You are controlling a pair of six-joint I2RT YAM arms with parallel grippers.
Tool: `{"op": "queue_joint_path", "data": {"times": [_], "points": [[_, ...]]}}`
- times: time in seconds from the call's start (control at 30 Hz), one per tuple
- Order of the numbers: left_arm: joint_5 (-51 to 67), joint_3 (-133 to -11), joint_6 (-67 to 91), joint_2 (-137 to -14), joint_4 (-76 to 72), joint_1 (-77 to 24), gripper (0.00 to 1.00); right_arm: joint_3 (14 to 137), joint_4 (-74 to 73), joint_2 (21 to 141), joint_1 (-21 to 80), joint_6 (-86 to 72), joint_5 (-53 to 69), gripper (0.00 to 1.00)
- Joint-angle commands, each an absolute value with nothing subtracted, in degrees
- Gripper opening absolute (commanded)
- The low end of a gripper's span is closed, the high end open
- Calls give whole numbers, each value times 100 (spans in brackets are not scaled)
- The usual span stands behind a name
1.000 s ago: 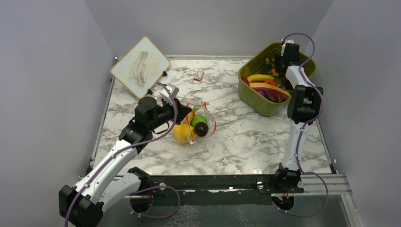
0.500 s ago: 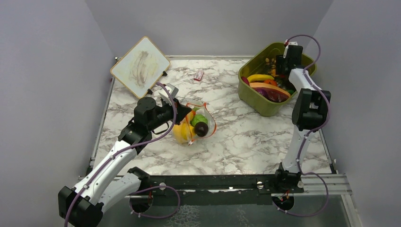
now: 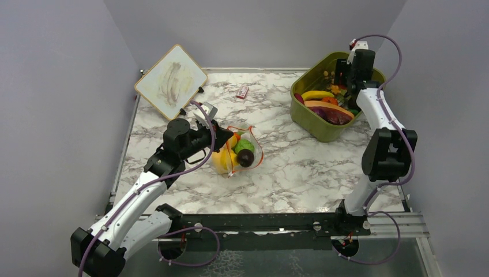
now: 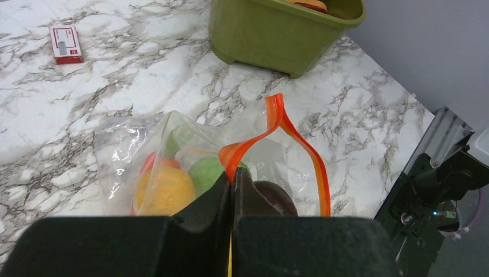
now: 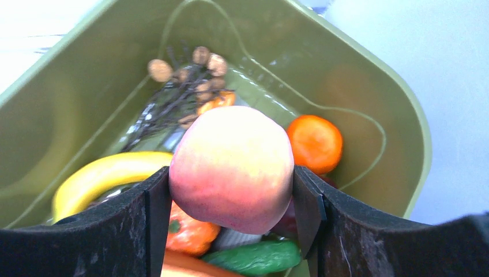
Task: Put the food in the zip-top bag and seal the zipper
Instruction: Pick up the fake fruit from the bin.
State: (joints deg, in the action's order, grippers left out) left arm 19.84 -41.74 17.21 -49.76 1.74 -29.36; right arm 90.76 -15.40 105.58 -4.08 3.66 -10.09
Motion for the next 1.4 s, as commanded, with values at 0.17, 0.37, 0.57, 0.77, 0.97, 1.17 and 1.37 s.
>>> {"op": "queue_joint_path", "data": {"times": [0.17, 0.37, 0.57, 0.77, 0.97, 1.17, 1.37], "points": [[1907, -4166, 1705, -4905, -167, -2941, 0, 8224, -1688, 9155, 270, -127, -131, 48], [1852, -4157, 1696, -4958, -159, -2936, 0, 7699, -1622, 8252, 1295, -251, 157, 48], [1737, -4112, 1688, -4950, -211, -2940, 0, 7138, -1580, 7497, 1941, -600, 605, 48], [1624, -4087, 1662, -4964, -202, -2943, 0, 6182, -1243, 6503, 2693, -1214, 1156, 48], [1605, -4078, 1646, -4984, -203, -2944, 0, 5586, -969, 5913, 2859, -1661, 2068, 48], [1574, -4061, 1617, -4960, -211, -2944, 0, 5134, -574, 5484, 2889, -1898, 2782, 48], [1600, -4034, 1613, -5008, -248, -2949, 0, 4890, -30, 5608, 3128, -2205, 3365, 48]]}}
